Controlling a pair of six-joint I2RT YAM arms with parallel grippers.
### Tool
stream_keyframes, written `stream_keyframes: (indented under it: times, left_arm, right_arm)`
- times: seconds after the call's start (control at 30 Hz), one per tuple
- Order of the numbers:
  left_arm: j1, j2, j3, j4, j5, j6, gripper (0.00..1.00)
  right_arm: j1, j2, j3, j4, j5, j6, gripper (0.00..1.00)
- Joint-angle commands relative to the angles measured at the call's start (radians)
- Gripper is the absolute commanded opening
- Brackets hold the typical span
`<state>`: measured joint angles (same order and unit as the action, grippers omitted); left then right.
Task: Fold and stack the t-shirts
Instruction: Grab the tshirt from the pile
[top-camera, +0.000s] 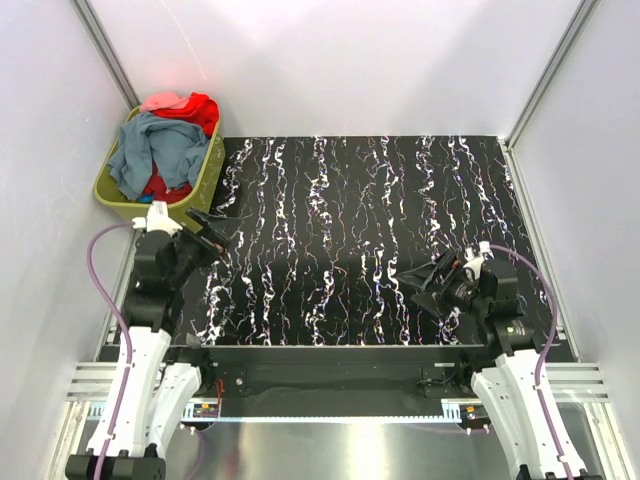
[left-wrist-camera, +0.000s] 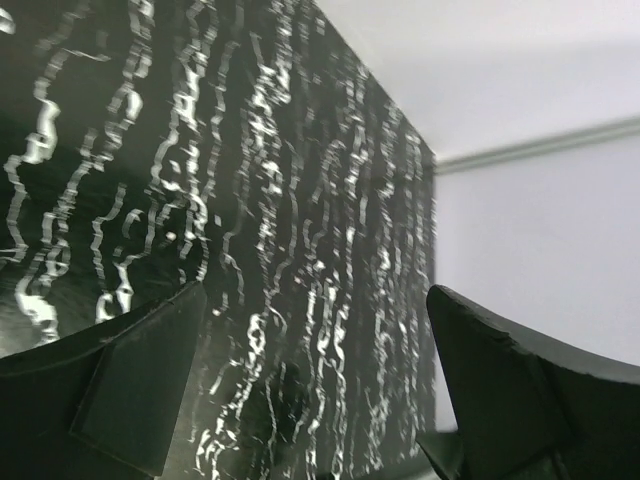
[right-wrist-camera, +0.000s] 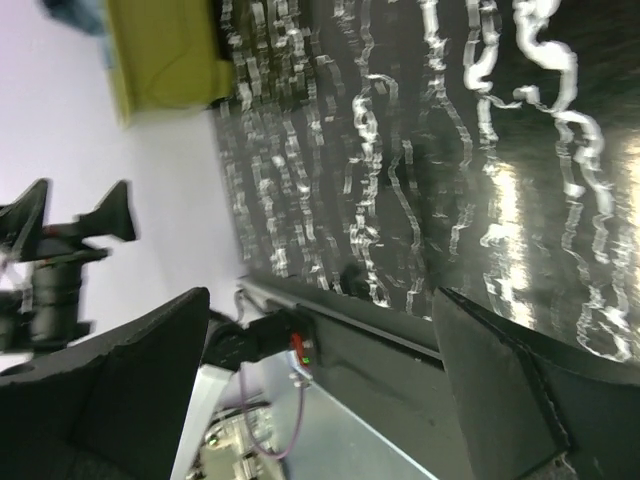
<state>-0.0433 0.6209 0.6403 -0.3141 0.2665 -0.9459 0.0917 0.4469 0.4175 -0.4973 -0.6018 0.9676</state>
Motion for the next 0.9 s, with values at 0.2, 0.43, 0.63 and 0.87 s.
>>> stream_keyframes:
  times: [0.2, 0.43, 0.63, 0.87]
  left_arm:
    - [0.072, 0.327, 0.307, -0.100, -0.076, 0.140, 0.99]
    - [0.120, 0.649, 0.708, -0.100, -0.262, 0.423, 0.98]
    - [0.192, 1.034, 1.034, 0.021, -0.109, 0.311, 0.85]
    - [0.198, 1.286, 1.065, 0.423, -0.136, -0.031, 0.70]
  right_arm:
    - [-0.001, 0.151, 0.283, -0.213, 0.022, -0.105, 1.00]
    - [-0.001, 0.294, 0.454, -0.224, 0.031, -0.205, 1.00]
    - [-0.003, 0.453, 0.604, -0.282, 0.184, -0.345, 1.00]
    - [-0.006, 0.640, 0.728, -0.271, 0.323, -0.434, 1.00]
